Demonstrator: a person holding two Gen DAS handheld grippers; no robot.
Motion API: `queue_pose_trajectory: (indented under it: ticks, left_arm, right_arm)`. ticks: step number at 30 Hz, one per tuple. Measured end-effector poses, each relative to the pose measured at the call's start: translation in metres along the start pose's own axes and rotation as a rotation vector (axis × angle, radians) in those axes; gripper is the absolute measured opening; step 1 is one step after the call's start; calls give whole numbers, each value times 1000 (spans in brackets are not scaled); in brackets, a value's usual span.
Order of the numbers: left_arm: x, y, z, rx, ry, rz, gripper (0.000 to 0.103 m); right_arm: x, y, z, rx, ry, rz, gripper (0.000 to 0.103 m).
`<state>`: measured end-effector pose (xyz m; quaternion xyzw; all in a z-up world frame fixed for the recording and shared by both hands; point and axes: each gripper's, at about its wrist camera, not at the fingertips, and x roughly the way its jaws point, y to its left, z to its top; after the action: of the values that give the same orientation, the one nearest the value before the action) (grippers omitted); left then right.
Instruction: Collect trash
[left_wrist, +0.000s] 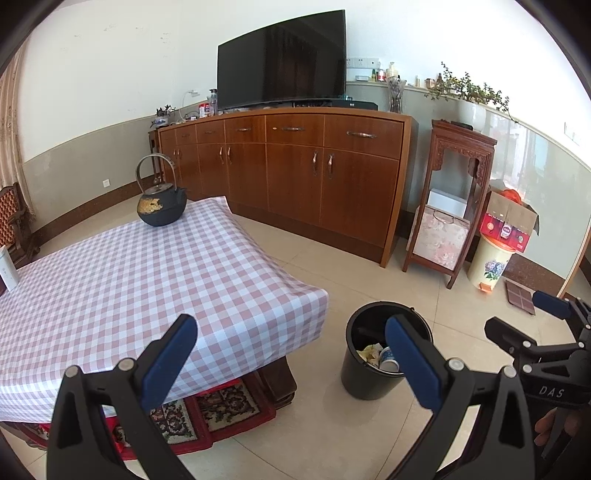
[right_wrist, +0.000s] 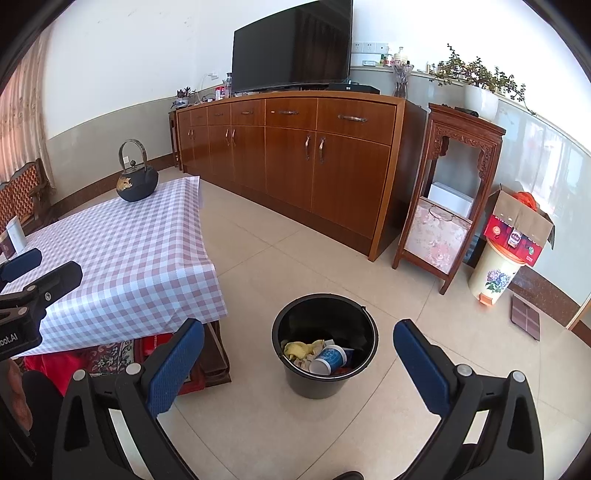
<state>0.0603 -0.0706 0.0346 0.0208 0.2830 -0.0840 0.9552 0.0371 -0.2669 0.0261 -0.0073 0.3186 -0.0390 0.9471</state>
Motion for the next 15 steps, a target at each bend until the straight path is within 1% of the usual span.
queue_pose_trajectory:
  ticks: [15]
  left_arm:
    - [-2,1,0,-1,-2,0,102]
  right_arm:
    - [-2,0,1,-2,-8,0,103]
